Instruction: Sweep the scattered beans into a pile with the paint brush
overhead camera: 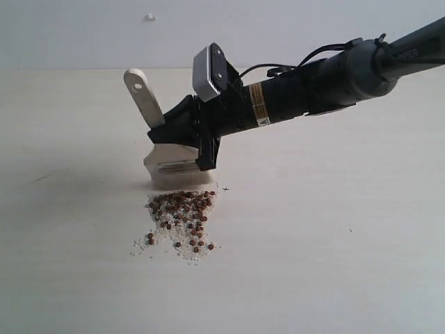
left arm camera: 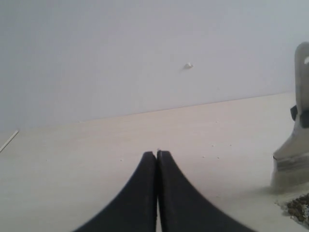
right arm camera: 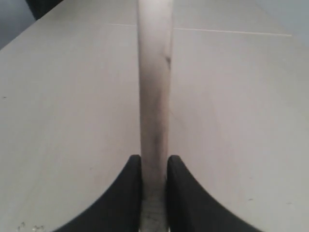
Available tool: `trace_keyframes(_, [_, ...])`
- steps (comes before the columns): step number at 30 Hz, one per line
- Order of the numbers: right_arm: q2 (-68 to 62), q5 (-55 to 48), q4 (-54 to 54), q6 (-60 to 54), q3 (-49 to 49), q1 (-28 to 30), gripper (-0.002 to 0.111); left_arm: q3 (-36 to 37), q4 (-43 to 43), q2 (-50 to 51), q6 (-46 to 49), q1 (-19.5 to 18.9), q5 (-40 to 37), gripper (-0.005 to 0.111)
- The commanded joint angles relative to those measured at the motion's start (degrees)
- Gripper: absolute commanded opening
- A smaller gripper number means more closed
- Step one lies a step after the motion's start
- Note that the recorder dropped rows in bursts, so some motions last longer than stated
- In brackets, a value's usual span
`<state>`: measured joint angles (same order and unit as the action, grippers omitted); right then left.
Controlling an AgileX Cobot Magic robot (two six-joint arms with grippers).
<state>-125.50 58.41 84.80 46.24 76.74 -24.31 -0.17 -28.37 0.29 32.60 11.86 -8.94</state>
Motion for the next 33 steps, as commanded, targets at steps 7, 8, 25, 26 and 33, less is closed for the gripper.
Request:
trace_keyframes(7, [6.1,-23.1,-5.4,1.1,0.2,0.1,0.0,0.2,-0.1,-0.3,0.0,0.2,0.3,0.0])
trace_keyframes(8, [6.1,-27.5,-5.4,2.2,0.1,0.0,0.0,0.2,-0.1,-0.3,0.0,0.2,0.3,0.0])
trace_keyframes(25, [7.7,-42.8,-53.0,-11.2,-18.8,-5.9,0.0,0.2,-0.1,-0.3,0.0,0.2,0.3,0.0])
trace_keyframes(26, [7.7,-42.7,-53.5,-9.9,-19.2,-7.7,0.0,0.2,-0.1,-0.3,0.0,0.2,0.3,0.0])
trace_keyframes(33, [8.6,-42.1,-75.8,-26.0,-19.2,-11.7,0.0,0.2,-0.1,-0.3,0.0,0.2,0.3,0.0])
